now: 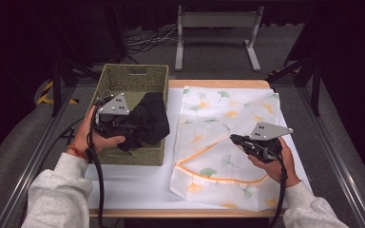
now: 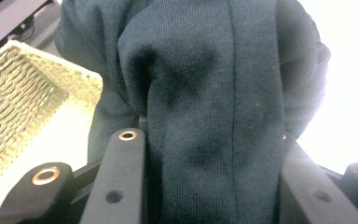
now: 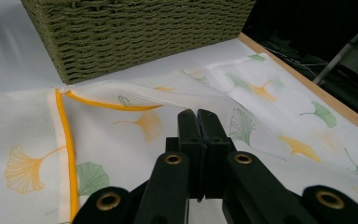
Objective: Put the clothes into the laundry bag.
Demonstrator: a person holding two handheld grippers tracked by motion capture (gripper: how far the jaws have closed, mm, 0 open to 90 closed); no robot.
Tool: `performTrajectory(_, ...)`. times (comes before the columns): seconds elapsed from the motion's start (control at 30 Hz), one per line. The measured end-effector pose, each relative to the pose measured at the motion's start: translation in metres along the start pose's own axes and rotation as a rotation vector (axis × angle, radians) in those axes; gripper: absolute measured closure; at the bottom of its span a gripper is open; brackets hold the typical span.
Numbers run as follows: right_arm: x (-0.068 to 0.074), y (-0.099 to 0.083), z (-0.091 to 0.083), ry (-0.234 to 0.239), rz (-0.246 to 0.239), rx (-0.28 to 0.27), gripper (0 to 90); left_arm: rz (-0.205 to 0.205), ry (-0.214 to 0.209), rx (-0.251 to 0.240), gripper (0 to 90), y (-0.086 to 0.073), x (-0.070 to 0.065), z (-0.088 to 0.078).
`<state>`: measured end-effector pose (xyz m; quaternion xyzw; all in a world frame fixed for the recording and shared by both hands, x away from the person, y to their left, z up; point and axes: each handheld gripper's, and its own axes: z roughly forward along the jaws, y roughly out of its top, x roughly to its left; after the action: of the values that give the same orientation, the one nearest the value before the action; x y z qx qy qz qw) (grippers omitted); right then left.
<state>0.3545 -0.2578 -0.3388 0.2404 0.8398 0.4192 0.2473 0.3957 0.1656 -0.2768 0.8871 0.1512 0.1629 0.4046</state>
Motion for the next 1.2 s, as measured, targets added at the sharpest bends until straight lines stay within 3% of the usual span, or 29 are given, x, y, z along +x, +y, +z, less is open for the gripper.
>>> performTrajectory(0.27, 0.001, 0.000, 0.000, 0.001, -0.002, 0.000, 89.9, 0.003, -0.028, -0.024, 66.8, 0.012, -0.018, 0.001)
performTrajectory(0.6, 0.001, 0.001, 0.000, 0.001, -0.002, 0.000, 89.9, 0.054, -0.111, -0.060, 66.8, 0.032, -0.051, 0.004)
performTrajectory(0.83, 0.001, 0.001, 0.000, 0.001, -0.001, 0.000, 89.9, 0.117, -0.198, -0.068, 66.9, 0.040, -0.080, 0.019)
performTrajectory(1.2, 0.001, 0.001, 0.000, 0.001, -0.002, 0.000, 89.9, 0.142, -0.276, -0.093, 66.9, 0.045, -0.106, 0.038)
